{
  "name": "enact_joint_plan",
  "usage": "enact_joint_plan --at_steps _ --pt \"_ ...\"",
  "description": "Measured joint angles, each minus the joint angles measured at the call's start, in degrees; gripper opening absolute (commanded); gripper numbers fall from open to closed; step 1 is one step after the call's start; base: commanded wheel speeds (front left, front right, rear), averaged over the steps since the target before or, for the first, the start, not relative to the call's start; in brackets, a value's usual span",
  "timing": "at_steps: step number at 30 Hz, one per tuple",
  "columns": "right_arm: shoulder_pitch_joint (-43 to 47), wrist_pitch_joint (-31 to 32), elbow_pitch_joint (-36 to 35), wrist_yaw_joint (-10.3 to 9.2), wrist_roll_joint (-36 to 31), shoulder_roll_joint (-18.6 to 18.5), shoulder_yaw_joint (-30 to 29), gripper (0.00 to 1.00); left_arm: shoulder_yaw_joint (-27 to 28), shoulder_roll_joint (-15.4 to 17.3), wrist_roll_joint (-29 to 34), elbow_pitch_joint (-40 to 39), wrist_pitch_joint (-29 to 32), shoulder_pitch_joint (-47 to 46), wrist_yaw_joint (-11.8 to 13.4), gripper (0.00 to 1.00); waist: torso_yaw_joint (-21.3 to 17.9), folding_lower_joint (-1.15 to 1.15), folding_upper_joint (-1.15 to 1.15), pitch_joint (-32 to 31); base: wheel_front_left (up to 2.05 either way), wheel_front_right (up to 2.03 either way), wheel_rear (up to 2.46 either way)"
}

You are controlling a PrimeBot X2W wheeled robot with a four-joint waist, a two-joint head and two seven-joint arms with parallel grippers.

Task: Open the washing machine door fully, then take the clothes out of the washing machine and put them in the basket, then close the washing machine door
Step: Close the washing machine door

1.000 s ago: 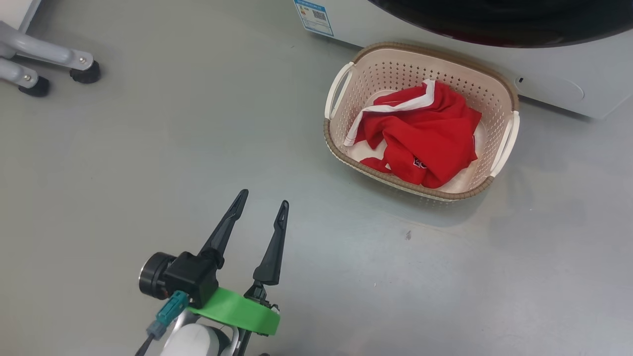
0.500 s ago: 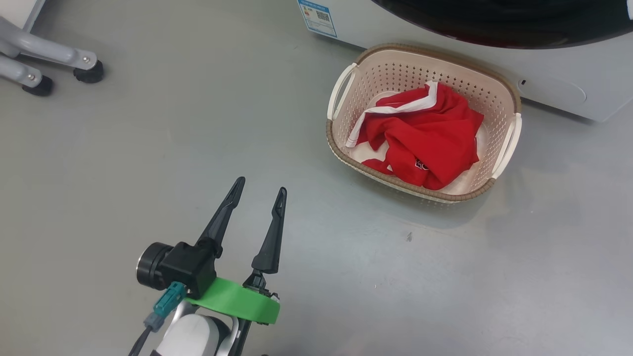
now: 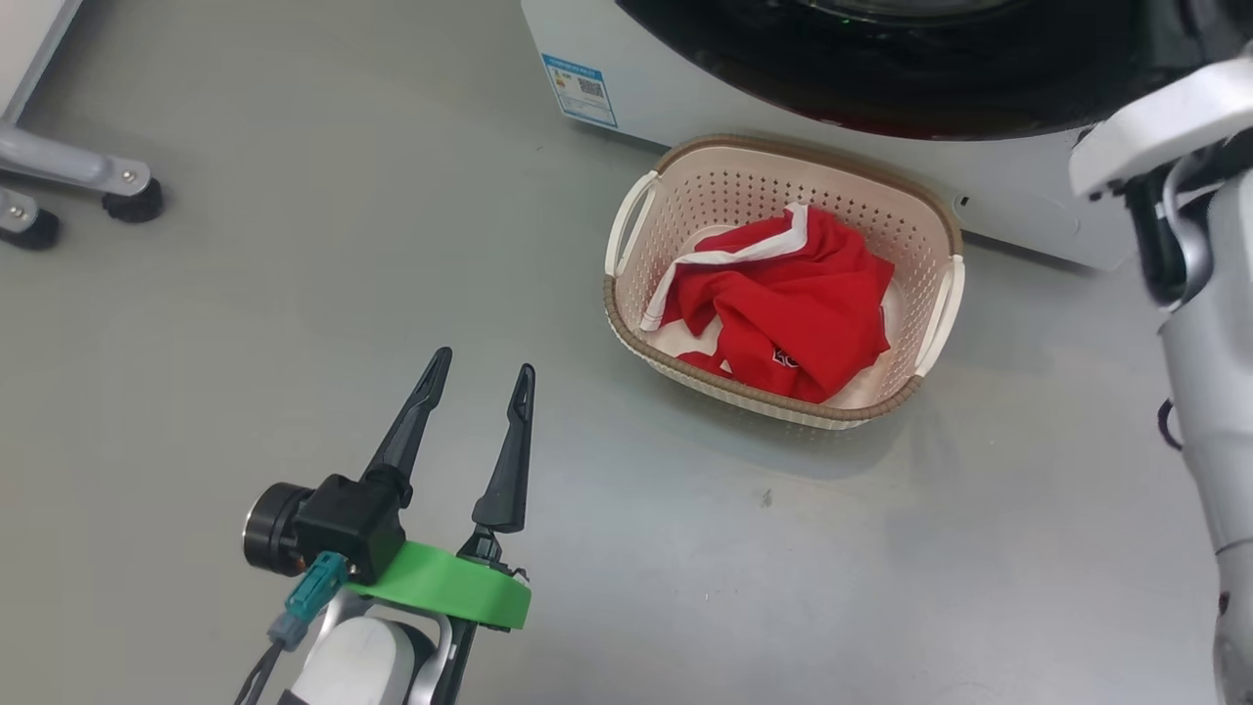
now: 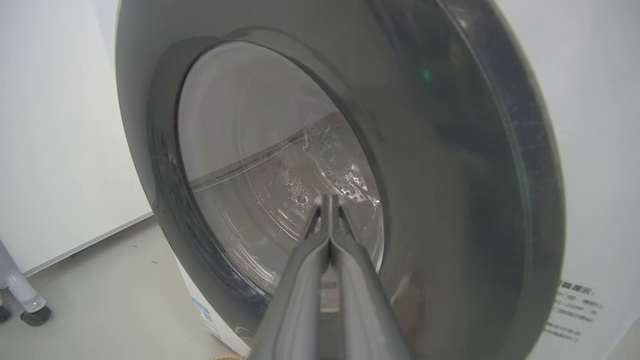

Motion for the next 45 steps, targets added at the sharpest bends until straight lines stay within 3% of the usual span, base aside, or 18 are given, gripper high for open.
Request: enact_joint_plan --at_steps 4,5,7,8,20,45 --pt "4.43 -0.67 -0.02 0.02 0.41 1.79 1.09 0.0 0.69 0.0 0.74 0.42 0.0 0.09 0.01 1.0 -1.48 0.0 0.0 -1.41 0.0 0.0 0.0" --pt "5.49 -0.74 -0.05 0.02 0.41 2.19 1.49 0.19 0.87 0.01 0.97 0.45 0.0 0.1 0.01 1.0 -1.9 0.0 0.0 -1.76 0.0 0.0 0.0" --pt "7.55 -0.92 -0.15 0.03 0.53 3.01 1.82 0.67 1.05 0.11 1.01 0.76 0.0 0.15 0.02 1.0 -2.77 0.0 0.0 -2.47 0.0 0.0 0.0" --pt "8.51 -0.96 -0.3 0.03 0.8 3.47 1.89 1.0 1.14 0.12 1.02 0.9 0.0 0.23 0.02 1.0 -3.2 0.0 0.0 -2.84 0.0 0.0 0.0" --pt "18.88 -1.25 -2.87 0.03 2.93 8.39 2.53 1.0 3.12 1.87 1.59 2.03 0.0 2.79 0.54 1.0 -9.07 0.0 0.0 -7.23 0.0 0.0 0.0" --pt "39.41 -1.25 -12.72 -0.05 3.44 10.74 1.31 1.0 5.66 3.93 0.32 3.14 0.0 11.28 1.01 1.0 -22.07 0.0 0.0 -16.11 0.0 0.0 0.0"
